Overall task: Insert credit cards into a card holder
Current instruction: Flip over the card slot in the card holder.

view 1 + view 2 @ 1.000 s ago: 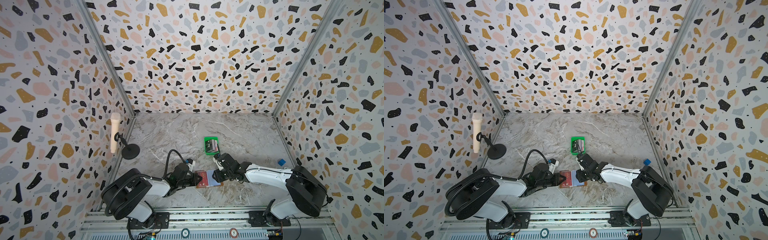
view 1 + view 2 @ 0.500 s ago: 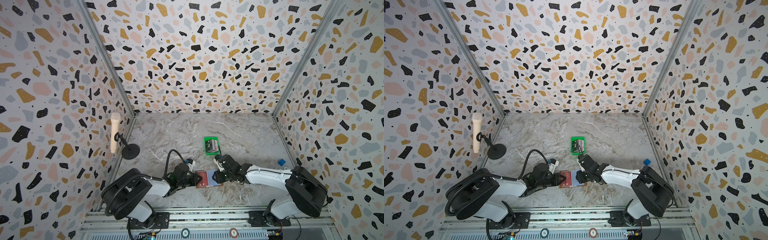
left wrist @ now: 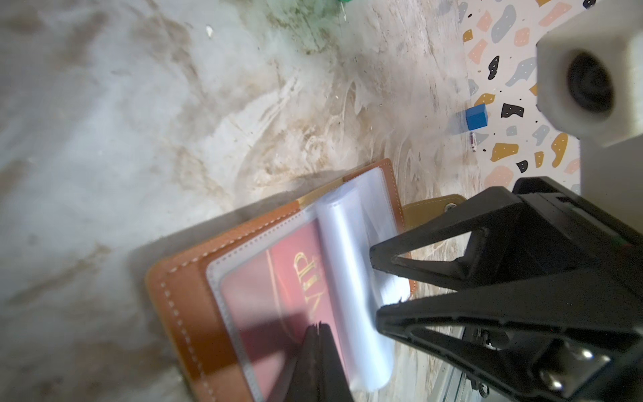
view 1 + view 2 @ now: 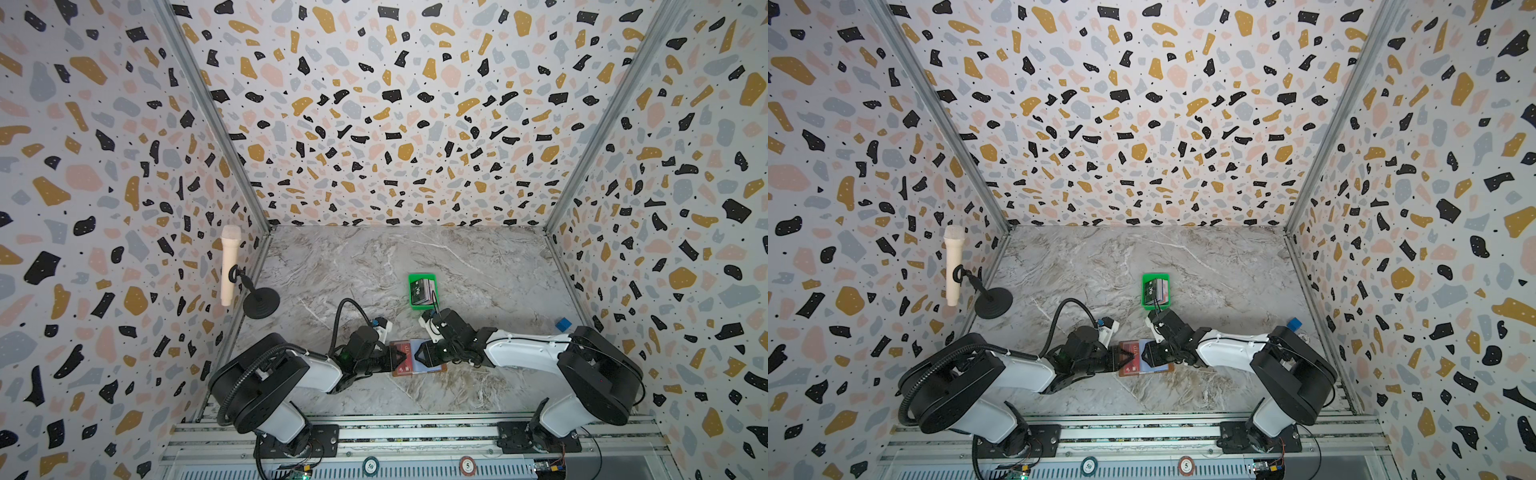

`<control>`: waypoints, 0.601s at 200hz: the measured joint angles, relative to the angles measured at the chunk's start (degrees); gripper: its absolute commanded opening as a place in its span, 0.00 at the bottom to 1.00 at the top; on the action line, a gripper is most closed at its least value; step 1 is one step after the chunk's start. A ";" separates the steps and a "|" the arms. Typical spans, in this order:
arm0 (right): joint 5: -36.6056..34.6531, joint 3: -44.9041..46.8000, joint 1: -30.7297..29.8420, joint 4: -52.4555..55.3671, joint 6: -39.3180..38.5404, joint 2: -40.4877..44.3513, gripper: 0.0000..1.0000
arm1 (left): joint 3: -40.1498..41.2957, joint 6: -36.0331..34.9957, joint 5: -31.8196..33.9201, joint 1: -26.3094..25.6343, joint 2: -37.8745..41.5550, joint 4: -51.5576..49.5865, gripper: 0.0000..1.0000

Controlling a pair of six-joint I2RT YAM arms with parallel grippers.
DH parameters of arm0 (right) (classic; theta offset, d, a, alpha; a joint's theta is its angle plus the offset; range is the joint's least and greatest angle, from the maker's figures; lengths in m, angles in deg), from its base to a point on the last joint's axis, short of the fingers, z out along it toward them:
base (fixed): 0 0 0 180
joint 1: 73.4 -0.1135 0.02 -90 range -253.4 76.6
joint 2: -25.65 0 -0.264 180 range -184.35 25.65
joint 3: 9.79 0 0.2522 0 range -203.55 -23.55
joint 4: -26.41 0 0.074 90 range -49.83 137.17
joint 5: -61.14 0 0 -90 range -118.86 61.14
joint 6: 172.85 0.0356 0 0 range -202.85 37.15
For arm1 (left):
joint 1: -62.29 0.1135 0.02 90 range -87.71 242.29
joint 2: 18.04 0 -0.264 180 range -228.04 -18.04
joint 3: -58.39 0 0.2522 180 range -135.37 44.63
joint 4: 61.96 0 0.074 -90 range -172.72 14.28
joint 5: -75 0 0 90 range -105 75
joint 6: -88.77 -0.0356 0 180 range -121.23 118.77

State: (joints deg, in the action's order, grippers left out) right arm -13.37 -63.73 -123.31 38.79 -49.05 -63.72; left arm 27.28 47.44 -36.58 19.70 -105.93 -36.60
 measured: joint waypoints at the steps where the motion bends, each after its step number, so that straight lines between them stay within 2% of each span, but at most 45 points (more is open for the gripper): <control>1: 0.00 -0.04 0.00 0.00 0.00 -0.04 0.40 | 0.00 0.00 0.00 0.00 -0.02 0.02 0.00; 120: 1.46 -1.60 -1.92 -0.39 0.02 0.42 0.40 | -0.11 0.22 -0.42 0.00 -0.37 0.37 0.00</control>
State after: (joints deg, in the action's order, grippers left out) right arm -11.91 -65.33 -125.23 38.39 -49.03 -63.30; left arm 27.17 47.66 -37.00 19.70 -106.31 -36.23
